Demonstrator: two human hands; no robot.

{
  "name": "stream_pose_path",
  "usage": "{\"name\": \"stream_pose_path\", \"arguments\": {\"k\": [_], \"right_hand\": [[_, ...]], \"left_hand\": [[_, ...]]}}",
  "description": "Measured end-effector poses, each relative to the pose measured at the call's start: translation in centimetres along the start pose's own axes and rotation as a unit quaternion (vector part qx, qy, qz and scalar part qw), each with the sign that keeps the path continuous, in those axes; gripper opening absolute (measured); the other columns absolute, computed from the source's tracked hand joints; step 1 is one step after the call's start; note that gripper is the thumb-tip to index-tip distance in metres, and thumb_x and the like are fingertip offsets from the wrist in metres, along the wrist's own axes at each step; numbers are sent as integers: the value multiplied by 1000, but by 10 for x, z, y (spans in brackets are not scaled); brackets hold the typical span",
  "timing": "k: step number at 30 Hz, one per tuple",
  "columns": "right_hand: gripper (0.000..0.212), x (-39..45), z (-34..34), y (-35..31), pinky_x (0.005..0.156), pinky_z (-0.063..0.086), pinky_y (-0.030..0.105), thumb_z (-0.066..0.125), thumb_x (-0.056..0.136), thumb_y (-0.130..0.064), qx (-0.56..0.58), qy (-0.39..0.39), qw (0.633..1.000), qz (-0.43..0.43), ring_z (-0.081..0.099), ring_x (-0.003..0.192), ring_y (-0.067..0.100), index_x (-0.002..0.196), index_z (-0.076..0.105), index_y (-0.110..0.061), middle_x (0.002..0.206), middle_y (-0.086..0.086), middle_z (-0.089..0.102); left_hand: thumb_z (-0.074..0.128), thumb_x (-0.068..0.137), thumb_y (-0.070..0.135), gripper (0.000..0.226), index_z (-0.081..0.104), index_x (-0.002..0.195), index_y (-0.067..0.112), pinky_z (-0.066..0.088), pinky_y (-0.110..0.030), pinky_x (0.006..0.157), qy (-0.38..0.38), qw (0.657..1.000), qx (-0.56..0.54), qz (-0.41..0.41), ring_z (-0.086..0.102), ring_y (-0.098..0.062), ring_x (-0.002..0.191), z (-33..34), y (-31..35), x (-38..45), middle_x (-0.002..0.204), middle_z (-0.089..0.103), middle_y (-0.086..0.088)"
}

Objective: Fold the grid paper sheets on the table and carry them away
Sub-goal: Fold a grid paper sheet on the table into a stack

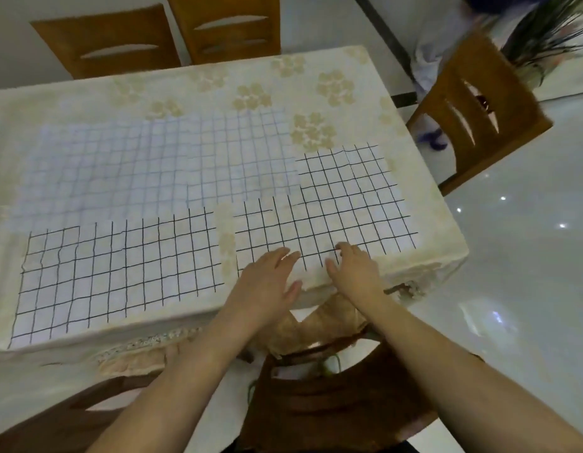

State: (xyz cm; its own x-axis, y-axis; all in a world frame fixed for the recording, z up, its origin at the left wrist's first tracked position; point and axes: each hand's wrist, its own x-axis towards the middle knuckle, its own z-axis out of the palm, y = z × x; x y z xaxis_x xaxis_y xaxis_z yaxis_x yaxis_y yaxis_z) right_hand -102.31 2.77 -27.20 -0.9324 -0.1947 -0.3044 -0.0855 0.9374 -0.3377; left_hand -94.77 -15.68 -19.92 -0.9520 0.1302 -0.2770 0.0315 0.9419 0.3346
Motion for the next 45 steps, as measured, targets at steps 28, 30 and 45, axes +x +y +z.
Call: {"name": "stream_pose_path", "arguments": {"k": [28,30,45], "right_hand": [[63,28,63,92,114,27,47,30,92,-45,-57,74,994,-58,42,137,26,144,41,-14,146,6,48],[63,23,63,96,115,25,47,30,92,-45,-49,89,993,-52,39,138,27,145,40,-14,147,7,46],[72,27,62,89,118,19,47,28,96,-52,-27,114,993,11,36,140,33,149,30,-4,148,19,42]], "left_hand": [[40,100,39,52,32,149,24,34,-33,110,-47,998,-28,-25,34,-15,137,57,9,70,152,35,2],[40,100,39,53,31,150,23,31,-34,113,-48,998,-24,-16,32,-16,140,60,10,82,154,33,1],[13,100,50,64,-3,155,20,1,-46,121,-41,992,53,-110,-2,-22,150,114,-27,137,163,-6,-3]]}}
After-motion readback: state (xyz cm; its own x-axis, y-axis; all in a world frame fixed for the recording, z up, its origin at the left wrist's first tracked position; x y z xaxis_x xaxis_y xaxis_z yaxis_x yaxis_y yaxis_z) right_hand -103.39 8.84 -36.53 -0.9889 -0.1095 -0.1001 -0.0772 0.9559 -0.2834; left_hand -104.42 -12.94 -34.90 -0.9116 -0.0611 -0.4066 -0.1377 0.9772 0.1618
